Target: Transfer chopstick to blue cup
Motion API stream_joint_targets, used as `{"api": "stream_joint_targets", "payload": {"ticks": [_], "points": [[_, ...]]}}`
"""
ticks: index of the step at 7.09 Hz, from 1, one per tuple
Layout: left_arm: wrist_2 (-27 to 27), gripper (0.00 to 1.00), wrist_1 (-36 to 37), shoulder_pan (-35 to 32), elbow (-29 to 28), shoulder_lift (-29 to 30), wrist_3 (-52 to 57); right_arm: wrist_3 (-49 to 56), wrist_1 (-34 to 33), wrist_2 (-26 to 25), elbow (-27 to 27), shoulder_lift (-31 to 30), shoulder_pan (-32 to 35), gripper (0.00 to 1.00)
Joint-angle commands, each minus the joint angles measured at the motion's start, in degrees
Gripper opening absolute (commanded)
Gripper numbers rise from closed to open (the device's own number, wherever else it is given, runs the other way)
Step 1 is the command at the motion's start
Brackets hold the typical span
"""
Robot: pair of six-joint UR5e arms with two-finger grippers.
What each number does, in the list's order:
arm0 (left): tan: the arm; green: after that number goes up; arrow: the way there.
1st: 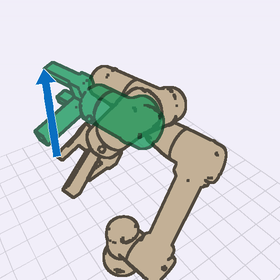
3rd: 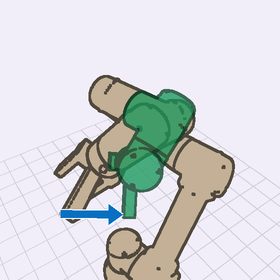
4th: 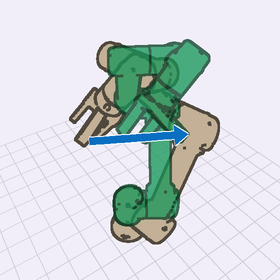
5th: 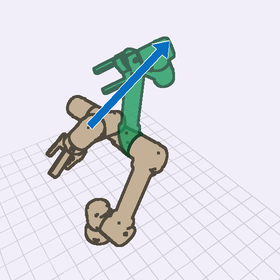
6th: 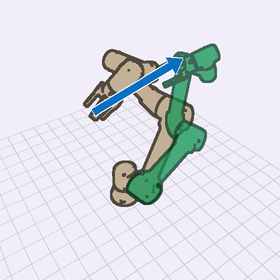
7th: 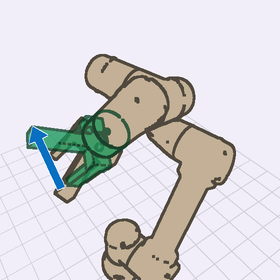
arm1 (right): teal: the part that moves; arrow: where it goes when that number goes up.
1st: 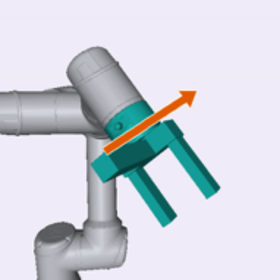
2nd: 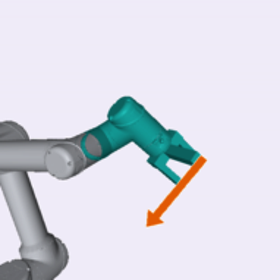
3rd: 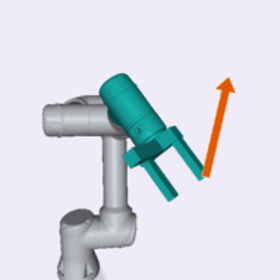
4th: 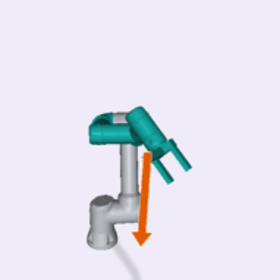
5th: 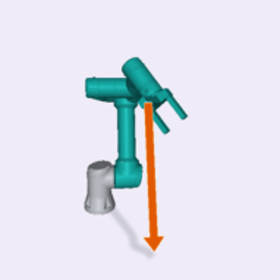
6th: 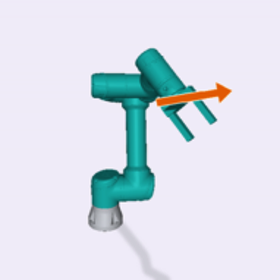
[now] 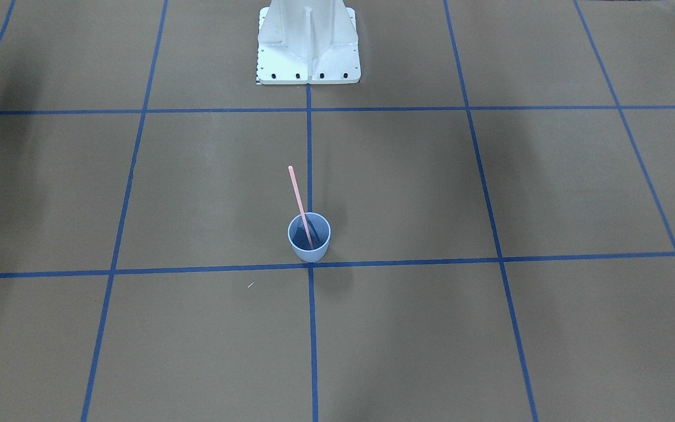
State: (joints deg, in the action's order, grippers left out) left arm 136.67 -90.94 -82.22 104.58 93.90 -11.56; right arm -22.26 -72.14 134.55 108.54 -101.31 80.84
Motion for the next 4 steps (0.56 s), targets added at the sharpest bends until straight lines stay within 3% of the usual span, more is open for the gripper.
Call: {"api": "stream_joint_targets", "payload": {"ticks": [1,4], "points": [[0.1,0.99,0.0,-0.5,-0.3,-1.4,-0.6,1.5,0.0,2.1,0.2,0.0,2.4,1.0],[0.4,0.99,-0.1,-0.1,-0.1,-0.7,-1.9,1.6,-0.5,2.3,-0.2,0.1,2.4,1.0]]}}
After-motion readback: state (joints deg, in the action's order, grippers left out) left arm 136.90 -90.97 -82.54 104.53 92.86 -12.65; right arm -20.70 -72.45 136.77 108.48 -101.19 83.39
